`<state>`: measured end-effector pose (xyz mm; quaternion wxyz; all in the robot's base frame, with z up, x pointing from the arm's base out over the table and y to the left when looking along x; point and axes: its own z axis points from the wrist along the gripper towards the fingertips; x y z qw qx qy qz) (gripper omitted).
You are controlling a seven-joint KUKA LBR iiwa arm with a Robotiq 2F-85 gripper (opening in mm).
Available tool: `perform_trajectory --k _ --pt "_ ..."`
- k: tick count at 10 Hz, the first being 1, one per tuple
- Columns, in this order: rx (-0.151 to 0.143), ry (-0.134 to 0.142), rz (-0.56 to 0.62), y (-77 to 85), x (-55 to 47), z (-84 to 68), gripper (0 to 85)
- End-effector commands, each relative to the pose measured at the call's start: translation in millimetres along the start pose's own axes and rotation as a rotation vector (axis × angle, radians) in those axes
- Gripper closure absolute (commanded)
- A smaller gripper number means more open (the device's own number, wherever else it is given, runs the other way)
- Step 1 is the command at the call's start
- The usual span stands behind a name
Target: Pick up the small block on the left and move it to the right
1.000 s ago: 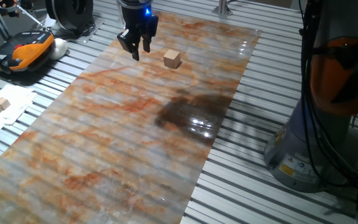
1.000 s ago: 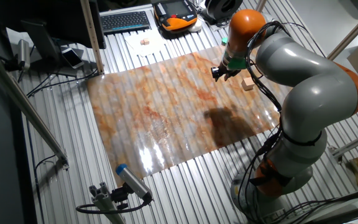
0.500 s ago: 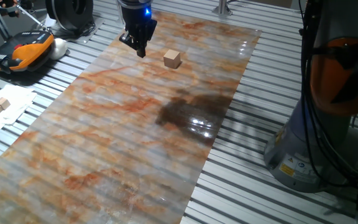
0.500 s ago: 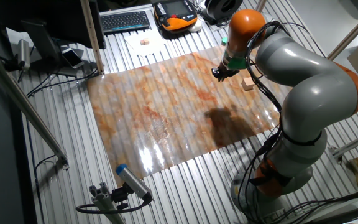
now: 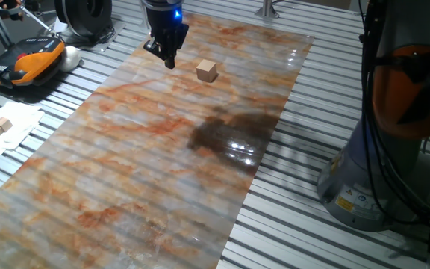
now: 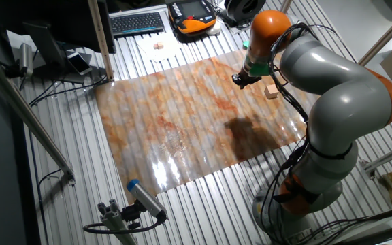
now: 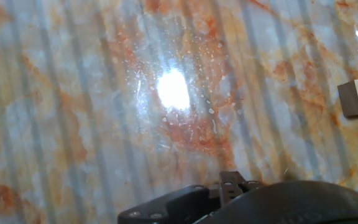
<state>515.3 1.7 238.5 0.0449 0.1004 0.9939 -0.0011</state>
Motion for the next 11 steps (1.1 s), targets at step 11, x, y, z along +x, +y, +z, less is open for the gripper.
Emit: perform_trajectory --k 11 --pt "-0.027 -0.025 -0.089 -64.3 -15.4 17.2 85.0"
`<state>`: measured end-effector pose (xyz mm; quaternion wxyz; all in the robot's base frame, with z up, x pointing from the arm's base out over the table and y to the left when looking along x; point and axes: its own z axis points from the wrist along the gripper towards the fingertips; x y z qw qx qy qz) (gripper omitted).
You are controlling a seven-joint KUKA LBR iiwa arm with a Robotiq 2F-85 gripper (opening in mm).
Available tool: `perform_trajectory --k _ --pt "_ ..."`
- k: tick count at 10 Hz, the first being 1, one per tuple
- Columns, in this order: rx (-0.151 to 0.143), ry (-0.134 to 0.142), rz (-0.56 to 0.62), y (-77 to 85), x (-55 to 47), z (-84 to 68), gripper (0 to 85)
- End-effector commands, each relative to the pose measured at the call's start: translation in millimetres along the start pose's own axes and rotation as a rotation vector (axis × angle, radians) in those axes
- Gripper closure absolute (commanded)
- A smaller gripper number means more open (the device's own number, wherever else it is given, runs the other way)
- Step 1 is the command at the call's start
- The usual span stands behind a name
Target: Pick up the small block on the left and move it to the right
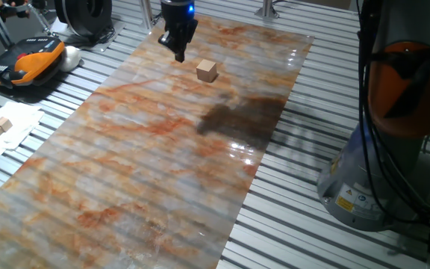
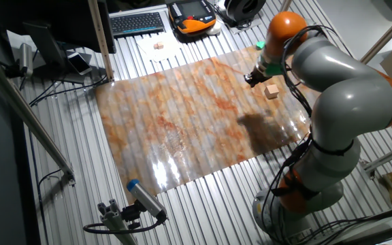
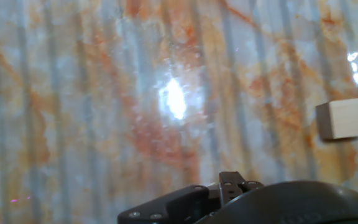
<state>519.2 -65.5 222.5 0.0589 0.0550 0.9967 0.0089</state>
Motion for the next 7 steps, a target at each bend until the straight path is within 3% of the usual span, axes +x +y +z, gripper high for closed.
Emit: perform_trajectory --k 1,4,7 --pt "0.002 0.000 -0.008 -8.7 -1.7 -0.4 85.0" --pt "-0.012 0.005 -0.061 -47.7 -11.2 -2.9 85.0" --pt "-0.021 -0.011 -0.095 -75.6 -13.2 3.3 85.0"
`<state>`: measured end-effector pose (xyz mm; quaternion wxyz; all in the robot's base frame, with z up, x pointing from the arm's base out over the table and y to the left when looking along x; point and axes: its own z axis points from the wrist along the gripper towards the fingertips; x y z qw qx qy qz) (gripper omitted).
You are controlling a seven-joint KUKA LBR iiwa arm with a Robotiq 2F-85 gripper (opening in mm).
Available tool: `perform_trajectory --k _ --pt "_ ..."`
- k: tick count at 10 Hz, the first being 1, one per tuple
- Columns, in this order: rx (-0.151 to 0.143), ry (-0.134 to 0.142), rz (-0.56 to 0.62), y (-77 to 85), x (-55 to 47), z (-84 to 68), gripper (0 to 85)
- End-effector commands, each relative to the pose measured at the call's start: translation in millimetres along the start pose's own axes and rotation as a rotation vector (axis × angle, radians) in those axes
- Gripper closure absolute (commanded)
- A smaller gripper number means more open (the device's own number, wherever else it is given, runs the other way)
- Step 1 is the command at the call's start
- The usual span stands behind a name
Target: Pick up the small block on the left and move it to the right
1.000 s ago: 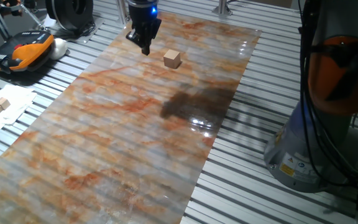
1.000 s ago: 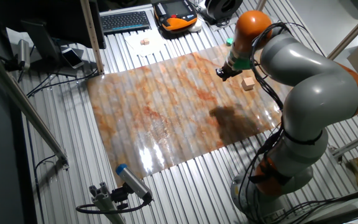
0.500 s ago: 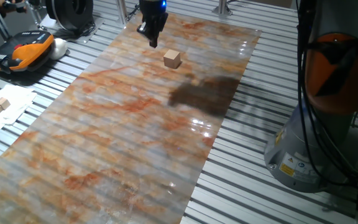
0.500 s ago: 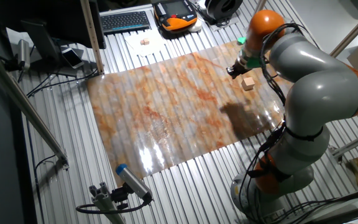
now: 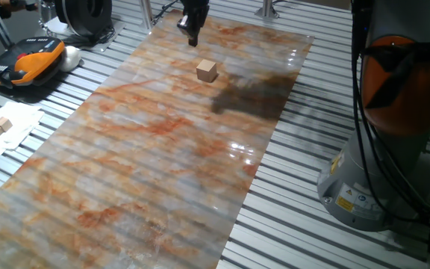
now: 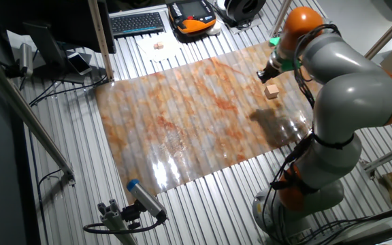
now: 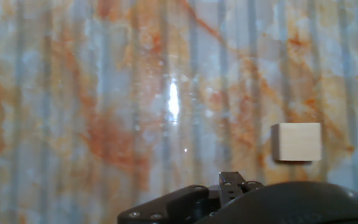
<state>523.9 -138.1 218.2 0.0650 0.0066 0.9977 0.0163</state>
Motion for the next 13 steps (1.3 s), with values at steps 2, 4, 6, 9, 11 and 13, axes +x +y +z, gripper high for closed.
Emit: perform_trajectory --k 2,4,6,9,11,13 --pt "-0.018 -0.003 -0.020 -20.1 3.4 7.6 85.0" --pt "-0.036 -0.012 -0.036 -35.5 4.1 17.8 85.0" --pt "-0.036 -0.008 -0.037 -42.3 2.6 16.4 85.0" --pt "-0.035 0.000 -0.046 -50.1 -1.2 18.3 85.0" --pt "-0.038 0.001 -0.057 -57.9 -6.5 21.0 85.0" --pt "-0.039 0.001 -0.061 -62.3 -10.0 21.6 85.0"
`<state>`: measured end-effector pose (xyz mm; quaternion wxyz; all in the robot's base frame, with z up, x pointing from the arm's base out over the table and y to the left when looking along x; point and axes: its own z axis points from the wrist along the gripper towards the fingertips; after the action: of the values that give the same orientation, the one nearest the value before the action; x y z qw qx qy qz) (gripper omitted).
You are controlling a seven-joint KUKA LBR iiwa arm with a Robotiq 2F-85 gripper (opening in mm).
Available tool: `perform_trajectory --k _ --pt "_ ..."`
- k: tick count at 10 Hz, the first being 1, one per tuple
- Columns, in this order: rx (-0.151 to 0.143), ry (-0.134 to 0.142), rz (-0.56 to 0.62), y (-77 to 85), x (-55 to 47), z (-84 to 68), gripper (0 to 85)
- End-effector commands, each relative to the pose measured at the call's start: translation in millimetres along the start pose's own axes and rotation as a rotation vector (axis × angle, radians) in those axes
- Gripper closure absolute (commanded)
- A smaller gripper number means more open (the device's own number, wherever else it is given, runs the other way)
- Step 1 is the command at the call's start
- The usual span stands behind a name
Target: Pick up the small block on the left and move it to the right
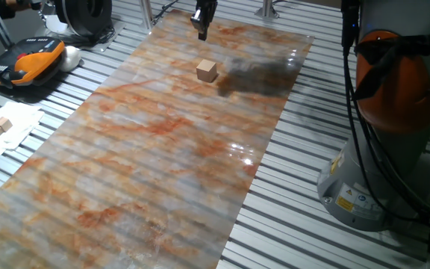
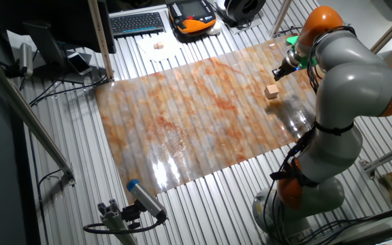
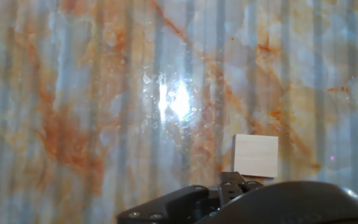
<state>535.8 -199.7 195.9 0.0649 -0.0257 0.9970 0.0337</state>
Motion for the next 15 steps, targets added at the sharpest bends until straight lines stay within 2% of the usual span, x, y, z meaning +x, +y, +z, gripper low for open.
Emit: perform_trajectory --k 1,3,6,8,9,10,11,14,15 --pt "0.000 0.000 -0.001 -0.2 -0.1 0.5 85.0" --pt "0.004 -0.001 -0.009 -1.9 0.4 3.9 85.0" --pt "0.025 -0.012 -0.020 -3.1 0.9 11.5 85.0" --pt "0.079 -0.013 -0.039 -3.6 1.5 12.8 85.0" --pt "0.091 -0.012 -0.044 -4.4 2.6 14.4 85.0" --pt "0.077 -0.013 -0.044 -4.7 4.2 17.1 85.0" --pt "0.051 -0.011 -0.033 -4.8 5.5 20.7 85.0" --pt "0.020 0.002 -0.013 -5.3 7.1 24.0 85.0" --pt "0.021 0.005 -0.005 -6.5 7.1 23.1 85.0"
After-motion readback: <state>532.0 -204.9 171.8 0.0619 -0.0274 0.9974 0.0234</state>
